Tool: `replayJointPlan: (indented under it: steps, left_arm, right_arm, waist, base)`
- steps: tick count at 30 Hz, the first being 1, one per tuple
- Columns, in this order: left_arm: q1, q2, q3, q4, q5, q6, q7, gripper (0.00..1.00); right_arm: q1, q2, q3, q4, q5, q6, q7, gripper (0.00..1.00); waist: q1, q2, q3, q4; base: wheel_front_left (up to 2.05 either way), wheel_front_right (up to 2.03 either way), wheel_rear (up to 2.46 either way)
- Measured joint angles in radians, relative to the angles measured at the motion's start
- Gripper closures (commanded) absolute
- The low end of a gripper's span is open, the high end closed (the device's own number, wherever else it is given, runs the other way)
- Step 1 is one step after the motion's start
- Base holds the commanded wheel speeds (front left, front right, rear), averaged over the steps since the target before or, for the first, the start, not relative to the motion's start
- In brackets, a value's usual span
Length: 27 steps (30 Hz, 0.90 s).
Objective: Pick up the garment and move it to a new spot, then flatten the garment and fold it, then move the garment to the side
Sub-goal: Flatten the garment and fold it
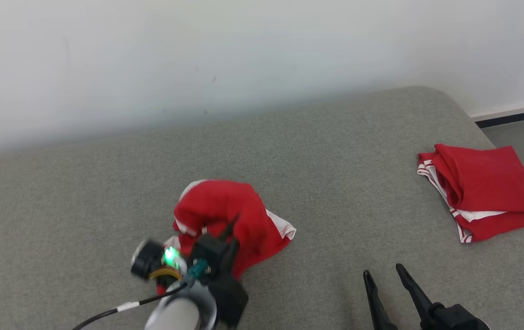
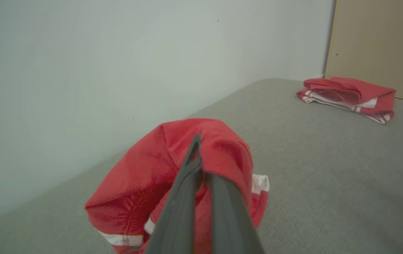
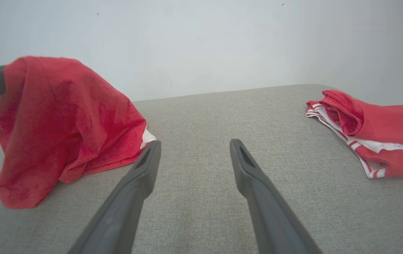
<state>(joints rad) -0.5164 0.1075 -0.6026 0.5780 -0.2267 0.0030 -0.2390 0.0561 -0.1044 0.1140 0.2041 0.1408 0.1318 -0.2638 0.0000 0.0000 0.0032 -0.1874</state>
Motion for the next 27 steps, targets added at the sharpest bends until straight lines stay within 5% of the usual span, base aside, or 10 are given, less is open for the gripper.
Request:
replayJointPlan:
  steps: [1, 2, 3, 4, 10, 16, 23, 27]
  left_arm:
    - [0.027, 0.0, -0.008, 0.027, -0.017, -0.02, 0.027, 0.94]
    - [0.052, 0.001, -0.018, 0.051, -0.031, -0.042, 0.062, 0.65]
    - [0.076, 0.0, -0.029, 0.068, -0.039, -0.055, 0.086, 0.18]
    - [0.099, -0.006, -0.035, 0.079, -0.068, -0.075, 0.115, 0.0]
    - [0.179, -0.034, -0.085, 0.026, -0.218, -0.127, 0.24, 0.0]
    - [0.21, -0.028, 0.003, -0.165, -0.458, -0.124, 0.39, 0.0]
    - [0.198, 0.086, 0.109, -0.308, -0.435, 0.068, 0.476, 0.0]
    - [0.194, 0.116, 0.094, -0.315, -0.415, 0.094, 0.533, 0.0]
  right_arm:
    - [0.002, 0.0, -0.003, 0.0, 0.0, 0.0, 0.0, 0.0]
    - [0.005, 0.0, -0.006, -0.002, 0.0, 0.0, 0.0, 0.0]
    - [0.007, 0.001, -0.009, -0.002, 0.0, 0.0, 0.0, 0.0]
    - [0.008, 0.001, -0.012, -0.002, 0.0, 0.0, 0.0, 0.0]
    - [0.01, 0.006, -0.019, -0.005, 0.0, 0.0, 0.0, 0.0]
    - [0.008, 0.009, -0.015, -0.007, -0.001, 0.0, 0.0, 0.0]
    - [0.005, 0.01, -0.007, -0.004, -0.001, 0.0, 0.0, 0.0]
    - [-0.004, 0.011, -0.009, -0.006, 0.0, 0.0, 0.0, 0.0]
  waist:
    - [0.0, 0.0, 0.001, 0.001]
    - [0.0, 0.0, 0.002, 0.002]
    - [0.0, 0.0, 0.003, 0.004]
    - [0.0, 0.0, 0.004, 0.006]
    - [0.0, 0.0, 0.01, 0.021]
    - [0.0, 0.0, 0.015, 0.021]
    - [0.0, 0.0, 0.019, -0.006]
    - [0.0, 0.0, 0.024, -0.031]
  base:
    - [0.0, 0.0, 0.0]
    - [0.0, 0.0, 0.0]
    - [0.0, 0.0, 0.0]
    - [0.0, 0.0, 0.0]
    - [0.0, 0.0, 0.0]
    - [0.0, 0.0, 0.0]
    - [0.0, 0.0, 0.0]
    - [0.0, 0.0, 0.0]
